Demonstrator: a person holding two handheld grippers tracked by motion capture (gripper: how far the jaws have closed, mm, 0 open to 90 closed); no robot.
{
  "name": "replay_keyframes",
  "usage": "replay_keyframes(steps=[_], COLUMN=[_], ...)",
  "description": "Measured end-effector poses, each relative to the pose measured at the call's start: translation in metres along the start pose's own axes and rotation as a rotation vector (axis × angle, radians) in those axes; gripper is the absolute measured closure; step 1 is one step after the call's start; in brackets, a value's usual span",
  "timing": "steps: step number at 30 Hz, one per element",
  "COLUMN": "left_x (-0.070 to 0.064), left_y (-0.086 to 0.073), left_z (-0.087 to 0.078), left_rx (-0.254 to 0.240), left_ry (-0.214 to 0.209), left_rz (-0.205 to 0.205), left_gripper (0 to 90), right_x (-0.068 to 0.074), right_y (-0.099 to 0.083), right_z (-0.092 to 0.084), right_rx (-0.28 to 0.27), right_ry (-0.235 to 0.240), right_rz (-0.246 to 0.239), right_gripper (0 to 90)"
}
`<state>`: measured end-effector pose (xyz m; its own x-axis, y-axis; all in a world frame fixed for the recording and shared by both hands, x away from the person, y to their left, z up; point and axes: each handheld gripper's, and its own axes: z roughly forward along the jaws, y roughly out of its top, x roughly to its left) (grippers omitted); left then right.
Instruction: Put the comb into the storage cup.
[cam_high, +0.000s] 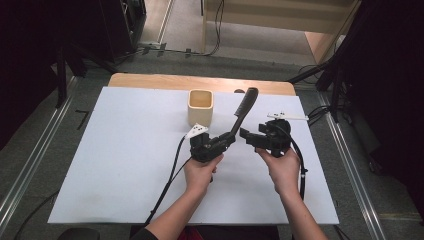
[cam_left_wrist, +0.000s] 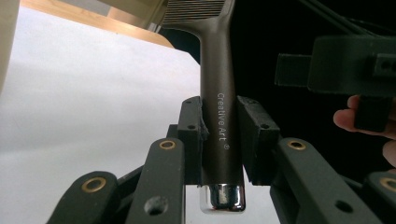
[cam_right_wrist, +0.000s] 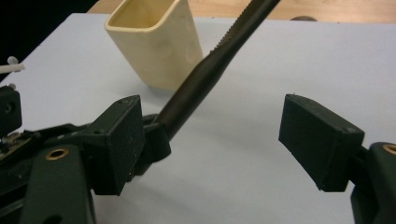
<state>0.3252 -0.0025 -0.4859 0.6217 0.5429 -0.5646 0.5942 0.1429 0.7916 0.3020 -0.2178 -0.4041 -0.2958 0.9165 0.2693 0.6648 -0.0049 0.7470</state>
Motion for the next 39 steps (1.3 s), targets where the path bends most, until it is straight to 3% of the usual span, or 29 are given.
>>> replay_keyframes(steps=[3,12,21,25,27,30,36,39], left_x=[0.0,-0.002,0.001,0.0,0.0,0.0,0.0,-0.001], left_y=[-0.004,-0.009,-0.012,-0.013,-0.013,-0.012,-0.012,-0.012], left_z=[0.004,0.007,0.009,0.009,0.009,0.008,0.008,0.007], left_rx=[-0.018,-0.065,-0.096,-0.106,-0.113,-0.112,-0.116,-0.115], left_ry=[-0.008,-0.013,-0.014,-0.011,-0.019,-0.024,-0.019,-0.014], left_rz=[-0.025,-0.035,-0.066,-0.053,-0.056,-0.062,-0.054,-0.049], left_gripper=[73.5,73.5,73.5,73.5,73.5,73.5,73.5,73.5], right_x=[0.008,0.019,0.018,0.018,0.017,0.018,0.022,0.021], right_y=[0.005,0.009,0.011,0.013,0.013,0.012,0.012,0.01], right_z=[0.007,0.021,0.038,0.045,0.05,0.053,0.057,0.06], right_rx=[-0.015,-0.047,-0.05,-0.05,-0.045,-0.046,-0.037,-0.023], right_ry=[-0.014,-0.054,-0.065,-0.077,-0.048,-0.052,-0.055,-0.052], right_rz=[0.004,-0.007,0.044,0.058,0.1,0.102,0.125,0.144], right_gripper=[20.6,20.6,20.6,22.3,22.3,22.5,29.9,38.0])
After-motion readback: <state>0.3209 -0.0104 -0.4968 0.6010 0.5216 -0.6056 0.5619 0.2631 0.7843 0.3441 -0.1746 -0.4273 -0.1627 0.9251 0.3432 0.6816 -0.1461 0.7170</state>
